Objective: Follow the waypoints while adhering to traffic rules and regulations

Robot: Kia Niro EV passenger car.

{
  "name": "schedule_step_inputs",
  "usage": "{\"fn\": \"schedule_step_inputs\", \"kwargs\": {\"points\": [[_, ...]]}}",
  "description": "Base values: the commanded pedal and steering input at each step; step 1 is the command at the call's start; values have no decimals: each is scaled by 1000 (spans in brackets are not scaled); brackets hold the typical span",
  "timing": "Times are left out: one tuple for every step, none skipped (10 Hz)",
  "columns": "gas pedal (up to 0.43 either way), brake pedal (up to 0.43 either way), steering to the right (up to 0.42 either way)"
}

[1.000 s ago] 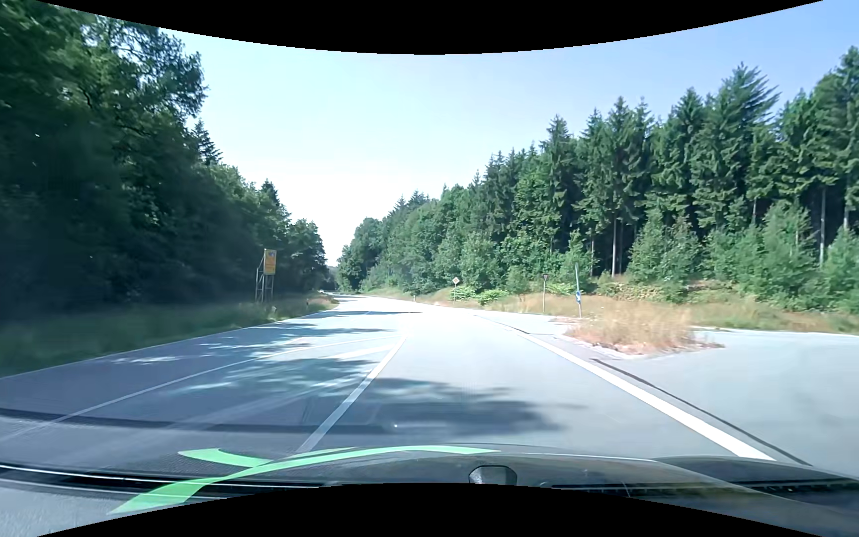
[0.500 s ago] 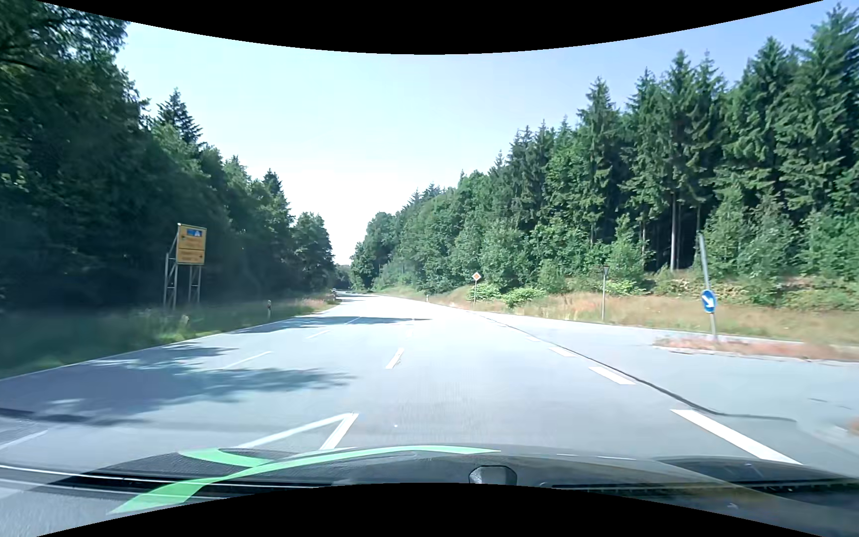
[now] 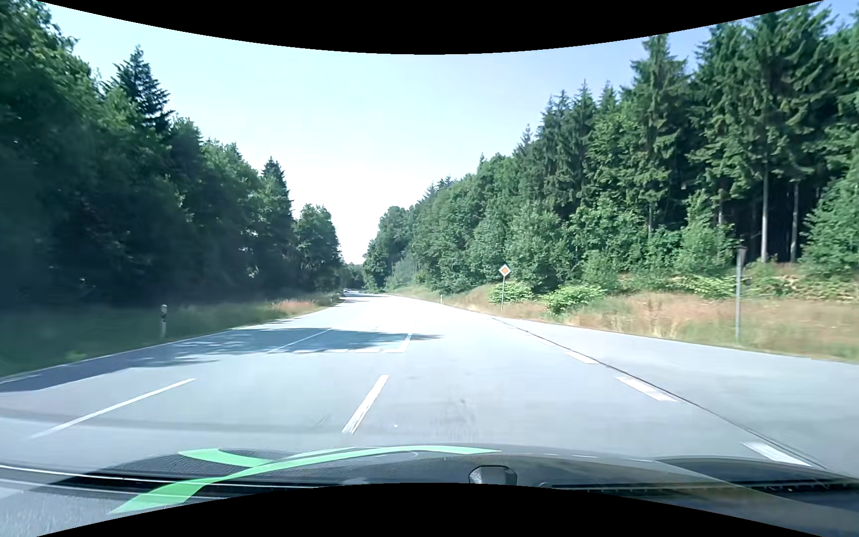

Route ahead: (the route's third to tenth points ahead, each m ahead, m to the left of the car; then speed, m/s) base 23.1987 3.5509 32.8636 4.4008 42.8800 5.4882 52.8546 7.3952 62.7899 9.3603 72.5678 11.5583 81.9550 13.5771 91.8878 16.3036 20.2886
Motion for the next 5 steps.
{"fn": "schedule_step_inputs", "kwargs": {"points": [[220,0,-23],[220,0,-23],[189,0,-22],[189,0,-22],[197,0,-22]]}}
